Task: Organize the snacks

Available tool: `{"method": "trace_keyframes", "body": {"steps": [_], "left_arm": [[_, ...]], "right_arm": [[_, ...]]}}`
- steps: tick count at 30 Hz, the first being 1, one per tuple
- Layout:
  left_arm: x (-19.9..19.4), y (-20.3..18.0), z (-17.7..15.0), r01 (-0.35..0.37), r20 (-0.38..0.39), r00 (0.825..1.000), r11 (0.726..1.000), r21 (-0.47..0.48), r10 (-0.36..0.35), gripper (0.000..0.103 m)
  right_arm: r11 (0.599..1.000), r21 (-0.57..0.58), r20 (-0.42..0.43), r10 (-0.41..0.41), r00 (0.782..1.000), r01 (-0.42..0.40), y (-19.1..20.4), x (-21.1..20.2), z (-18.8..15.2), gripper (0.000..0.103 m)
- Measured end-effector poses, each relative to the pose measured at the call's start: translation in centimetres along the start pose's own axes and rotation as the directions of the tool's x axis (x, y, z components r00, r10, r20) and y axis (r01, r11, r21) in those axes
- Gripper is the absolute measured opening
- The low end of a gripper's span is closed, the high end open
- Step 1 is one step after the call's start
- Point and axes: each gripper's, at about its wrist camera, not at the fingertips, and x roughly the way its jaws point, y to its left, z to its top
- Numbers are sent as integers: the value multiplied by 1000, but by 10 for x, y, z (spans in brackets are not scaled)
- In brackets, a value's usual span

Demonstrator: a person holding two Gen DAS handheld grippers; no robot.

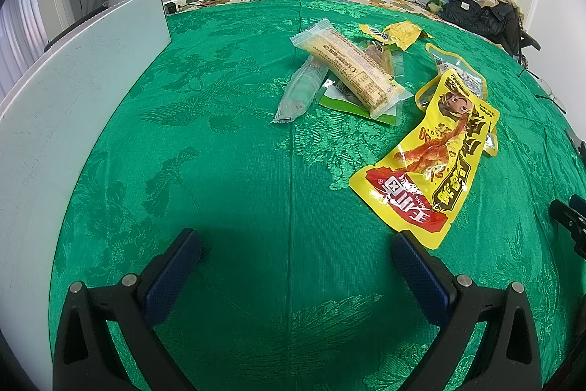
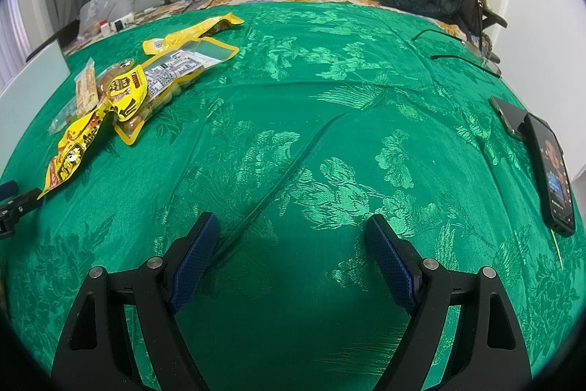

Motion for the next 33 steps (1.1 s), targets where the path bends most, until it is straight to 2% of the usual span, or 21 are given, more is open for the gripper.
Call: {"method": "trace_keyframes", "body": {"steps": [17, 21, 24, 29, 31, 33], "left_arm": [[0, 0, 0, -1, -5, 1000, 1000, 7, 1, 103], [-6, 4, 0, 27, -57, 998, 999, 39, -24, 103], [-19, 9, 6, 57, -47, 997, 998, 30, -56, 102], [-31, 8, 64, 103, -10, 995, 994, -38, -103, 102], [-23, 2, 86, 123, -26, 992, 990, -70, -125, 102], [-6, -8, 108, 136, -61, 988, 986, -98, -142, 97]], "right_arm": [[1000, 1, 0, 0, 1000, 0, 0, 0, 0, 85], [1000, 1, 0, 0, 1000, 0, 0, 0, 0, 85], [1000, 1, 0, 0, 1000, 0, 0, 0, 0, 85], [1000, 1, 0, 0, 1000, 0, 0, 0, 0, 86], [1000, 1, 0, 1, 1000, -1, 0, 0, 0, 86], [1000, 1, 0, 0, 1000, 0, 0, 0, 0, 86]]}}
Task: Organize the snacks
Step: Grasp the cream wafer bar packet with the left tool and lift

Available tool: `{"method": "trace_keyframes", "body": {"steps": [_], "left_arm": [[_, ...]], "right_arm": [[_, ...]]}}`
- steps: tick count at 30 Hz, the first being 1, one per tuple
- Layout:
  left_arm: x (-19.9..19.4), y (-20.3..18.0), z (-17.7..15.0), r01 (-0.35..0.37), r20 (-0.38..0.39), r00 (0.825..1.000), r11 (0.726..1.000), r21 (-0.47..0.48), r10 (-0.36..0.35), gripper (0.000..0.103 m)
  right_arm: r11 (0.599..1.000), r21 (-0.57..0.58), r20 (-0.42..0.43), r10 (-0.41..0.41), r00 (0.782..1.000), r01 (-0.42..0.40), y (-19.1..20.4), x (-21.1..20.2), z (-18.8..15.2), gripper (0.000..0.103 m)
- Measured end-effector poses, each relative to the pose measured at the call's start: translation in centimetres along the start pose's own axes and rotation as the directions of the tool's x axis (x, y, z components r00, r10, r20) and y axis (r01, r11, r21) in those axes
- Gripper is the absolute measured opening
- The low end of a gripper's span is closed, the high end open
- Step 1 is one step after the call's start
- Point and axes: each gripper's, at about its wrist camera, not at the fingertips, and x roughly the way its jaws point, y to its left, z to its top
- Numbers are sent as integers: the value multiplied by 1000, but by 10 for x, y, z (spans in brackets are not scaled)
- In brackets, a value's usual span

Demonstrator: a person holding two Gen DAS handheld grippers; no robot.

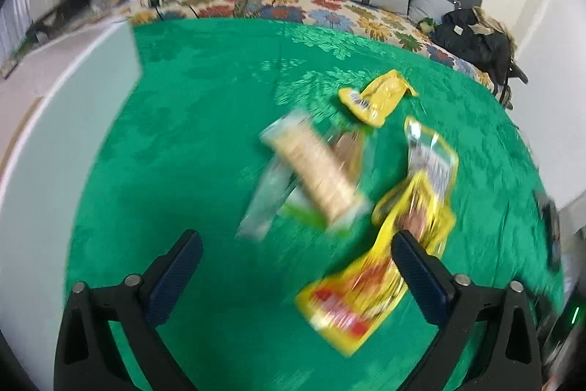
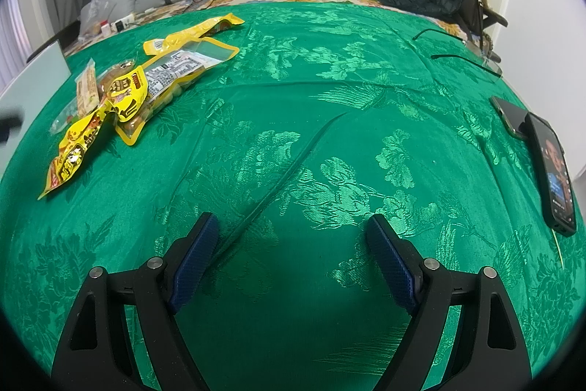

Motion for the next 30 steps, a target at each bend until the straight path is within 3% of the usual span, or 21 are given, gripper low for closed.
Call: {"method": "trace_keyframes", "body": {"steps": [3, 7, 10, 11, 12, 19, 23, 30], "left_arm": [[28, -11, 25, -30, -41, 999, 999, -32, 29, 92], [60, -5, 41, -88, -85, 993, 985, -147, 76, 91], [70, 3, 38, -82, -93, 994, 977, -195, 65, 60], [68, 5, 35, -78, -81, 995, 978, -196, 63, 35], [66, 7, 32, -92, -86, 993, 978, -185, 77, 24], [15, 42, 5, 3, -87, 996, 981, -191, -20, 19], [-20, 61, -27, 52, -137, 988, 987, -151, -73, 19], [-26, 84, -83, -6, -190, 982, 997, -81, -10, 19]], "right_arm": [[1000, 0, 0, 0, 1000, 0, 0, 0, 0, 86], [1000, 0, 0, 0, 1000, 0, 0, 0, 0, 86], [1000, 1, 0, 2, 1000, -2, 1, 0, 0, 86], [1000, 1, 0, 2, 1000, -2, 1, 0, 0, 86], [1000, 1, 0, 2, 1000, -2, 1, 0, 0, 86], [1000, 1, 0, 2, 1000, -2, 1, 0, 0, 86], [1000, 1, -1, 2, 1000, -2, 1, 0, 0, 86], [1000, 1, 0, 2, 1000, -2, 1, 0, 0, 86]]}}
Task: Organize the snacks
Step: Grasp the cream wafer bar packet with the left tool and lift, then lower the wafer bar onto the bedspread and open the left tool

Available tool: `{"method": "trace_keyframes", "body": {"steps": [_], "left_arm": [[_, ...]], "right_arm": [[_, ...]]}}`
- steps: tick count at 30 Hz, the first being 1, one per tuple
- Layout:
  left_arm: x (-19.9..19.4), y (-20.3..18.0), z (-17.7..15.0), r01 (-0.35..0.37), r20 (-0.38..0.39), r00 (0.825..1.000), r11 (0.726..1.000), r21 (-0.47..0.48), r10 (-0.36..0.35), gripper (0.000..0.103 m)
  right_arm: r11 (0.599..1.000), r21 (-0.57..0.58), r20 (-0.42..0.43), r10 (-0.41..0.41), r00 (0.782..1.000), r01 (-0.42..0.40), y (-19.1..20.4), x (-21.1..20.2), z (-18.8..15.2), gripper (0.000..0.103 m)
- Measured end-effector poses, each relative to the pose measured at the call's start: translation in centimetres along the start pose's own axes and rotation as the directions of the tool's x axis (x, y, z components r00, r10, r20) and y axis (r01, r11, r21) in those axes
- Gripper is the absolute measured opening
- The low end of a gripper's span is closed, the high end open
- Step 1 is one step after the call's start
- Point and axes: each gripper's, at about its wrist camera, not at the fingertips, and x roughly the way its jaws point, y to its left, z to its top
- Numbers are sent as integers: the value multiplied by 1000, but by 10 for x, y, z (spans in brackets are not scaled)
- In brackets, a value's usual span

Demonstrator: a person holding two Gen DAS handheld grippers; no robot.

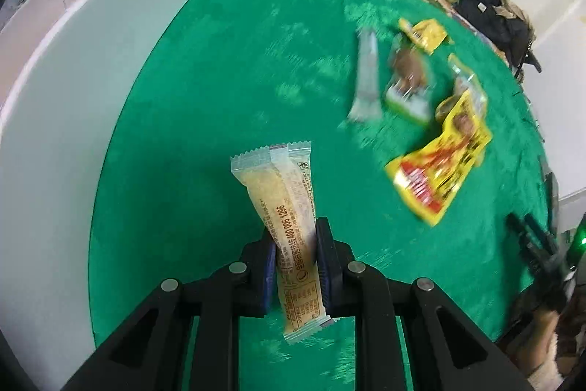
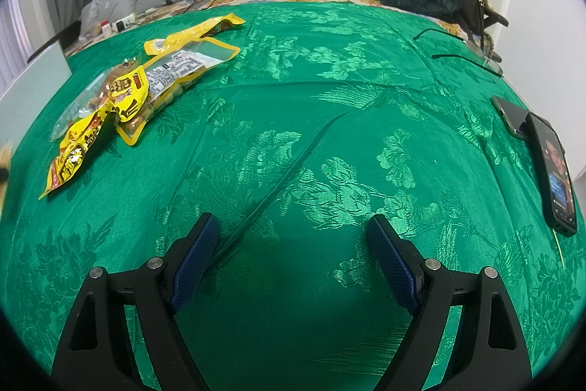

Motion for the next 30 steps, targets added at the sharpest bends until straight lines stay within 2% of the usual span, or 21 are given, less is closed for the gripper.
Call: {"method": "trace_keyframes", "body": {"steps": [3, 5, 6, 7, 12, 14, 20, 30], "left_arm": [[7, 0, -6, -42, 50, 998, 999, 9, 42, 23], [8, -3, -6, -50, 84, 995, 999, 17, 49, 52], [9, -5, -6, -62, 88, 994, 998, 20, 60, 63], [11, -7, -6, -84, 91, 993, 996, 20, 81, 80], [22, -8, -11, -223, 147, 966, 973, 54, 213, 91], [23, -1, -13, -223, 166, 962, 974, 28, 216, 101], [22, 10, -19, -229, 241, 946, 973, 20, 218, 103], [22, 9, -21, -229, 266, 939, 973, 16, 217, 103]], "right_arm": [[1000, 0, 1, 0, 1000, 0, 0, 0, 0, 86], [1000, 0, 0, 0, 1000, 0, 0, 0, 0, 86], [1000, 0, 0, 0, 1000, 0, 0, 0, 0, 86], [1000, 0, 0, 0, 1000, 0, 0, 0, 0, 86], [1000, 0, 0, 0, 1000, 0, 0, 0, 0, 86], [1000, 0, 0, 0, 1000, 0, 0, 0, 0, 86], [1000, 0, 0, 0, 1000, 0, 0, 0, 0, 86], [1000, 1, 0, 0, 1000, 0, 0, 0, 0, 86]]}}
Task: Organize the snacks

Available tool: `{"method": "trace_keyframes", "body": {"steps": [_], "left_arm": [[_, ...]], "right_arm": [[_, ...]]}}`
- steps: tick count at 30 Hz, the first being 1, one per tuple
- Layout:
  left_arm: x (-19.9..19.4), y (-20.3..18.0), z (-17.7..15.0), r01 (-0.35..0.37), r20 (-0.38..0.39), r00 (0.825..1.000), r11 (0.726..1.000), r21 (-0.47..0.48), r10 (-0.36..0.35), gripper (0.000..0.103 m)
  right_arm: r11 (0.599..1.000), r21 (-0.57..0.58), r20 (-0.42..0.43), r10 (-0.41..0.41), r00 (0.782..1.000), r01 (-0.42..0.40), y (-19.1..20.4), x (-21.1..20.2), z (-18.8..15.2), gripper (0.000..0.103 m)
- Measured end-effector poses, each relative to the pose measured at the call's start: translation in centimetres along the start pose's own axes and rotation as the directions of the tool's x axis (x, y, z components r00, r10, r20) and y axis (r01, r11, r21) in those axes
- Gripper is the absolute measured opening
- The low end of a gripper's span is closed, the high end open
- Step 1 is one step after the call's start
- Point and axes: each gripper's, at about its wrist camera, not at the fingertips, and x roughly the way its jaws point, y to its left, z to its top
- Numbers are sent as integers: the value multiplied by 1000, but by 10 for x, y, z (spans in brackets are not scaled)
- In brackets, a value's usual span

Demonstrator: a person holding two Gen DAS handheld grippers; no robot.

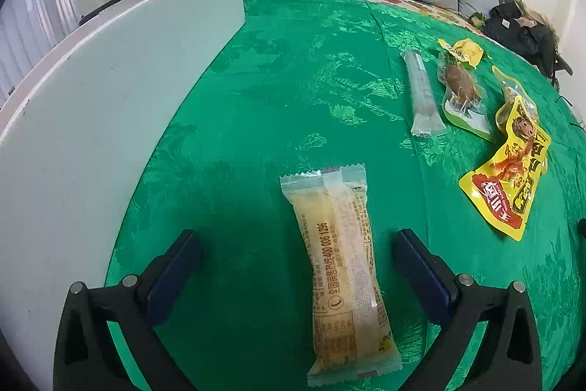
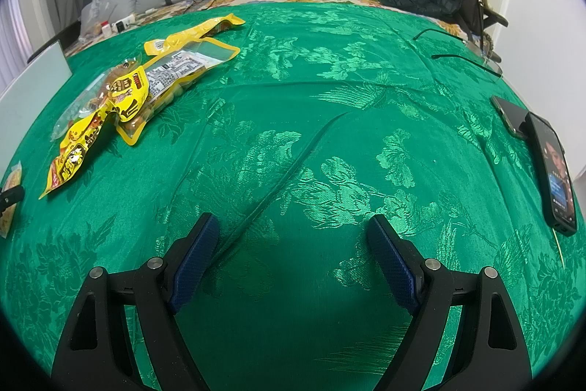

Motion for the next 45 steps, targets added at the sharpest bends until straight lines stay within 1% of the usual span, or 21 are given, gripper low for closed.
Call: {"method": "trace_keyframes", "body": {"steps": [42, 45], "left_arm": [[1, 0, 0, -1, 0, 1000, 1000, -1, 1, 103], [1, 0, 0, -1, 0, 1000, 1000, -1, 1, 103]], "right_arm": [[1000, 1, 0, 0, 1000, 0, 0, 1, 0, 86], [1000, 14, -10, -6, 1000, 6, 1, 2, 3, 88]]}}
